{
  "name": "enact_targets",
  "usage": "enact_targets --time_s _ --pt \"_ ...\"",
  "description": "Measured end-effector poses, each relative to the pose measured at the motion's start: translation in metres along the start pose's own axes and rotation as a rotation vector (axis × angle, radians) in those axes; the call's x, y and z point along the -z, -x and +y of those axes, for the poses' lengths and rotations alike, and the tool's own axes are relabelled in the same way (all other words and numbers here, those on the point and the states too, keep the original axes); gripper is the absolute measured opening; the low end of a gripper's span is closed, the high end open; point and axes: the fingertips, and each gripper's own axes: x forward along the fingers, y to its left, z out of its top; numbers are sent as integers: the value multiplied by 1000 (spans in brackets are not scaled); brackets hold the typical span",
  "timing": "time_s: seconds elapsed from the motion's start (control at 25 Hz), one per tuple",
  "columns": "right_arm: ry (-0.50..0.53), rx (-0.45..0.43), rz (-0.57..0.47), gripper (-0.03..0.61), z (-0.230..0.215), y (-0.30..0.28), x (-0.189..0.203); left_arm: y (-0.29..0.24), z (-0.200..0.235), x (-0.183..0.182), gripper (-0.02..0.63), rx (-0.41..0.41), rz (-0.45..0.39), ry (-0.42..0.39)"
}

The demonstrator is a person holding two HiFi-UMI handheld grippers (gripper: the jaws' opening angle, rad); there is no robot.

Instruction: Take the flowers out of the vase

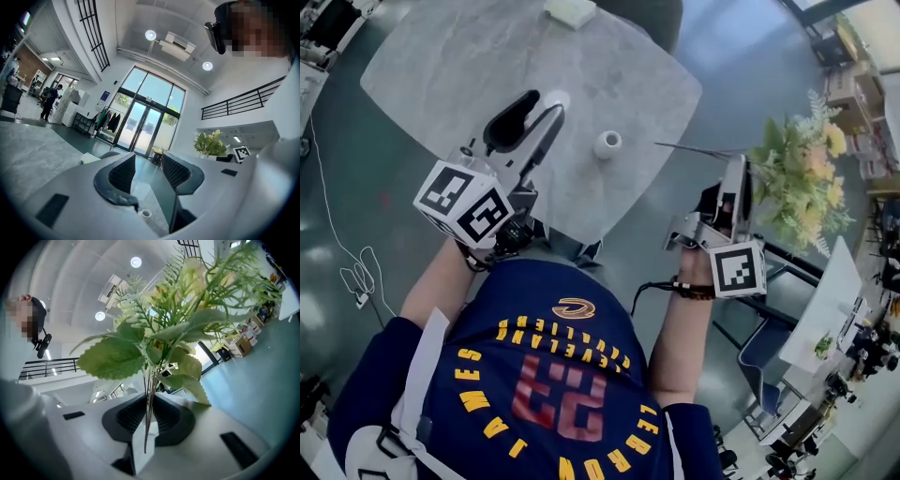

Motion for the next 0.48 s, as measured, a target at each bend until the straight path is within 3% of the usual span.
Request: enact_targets --time_s 0.48 --pt "-49 -7 -7 49 7 1 5 8 5 0 183 -3 1 4"
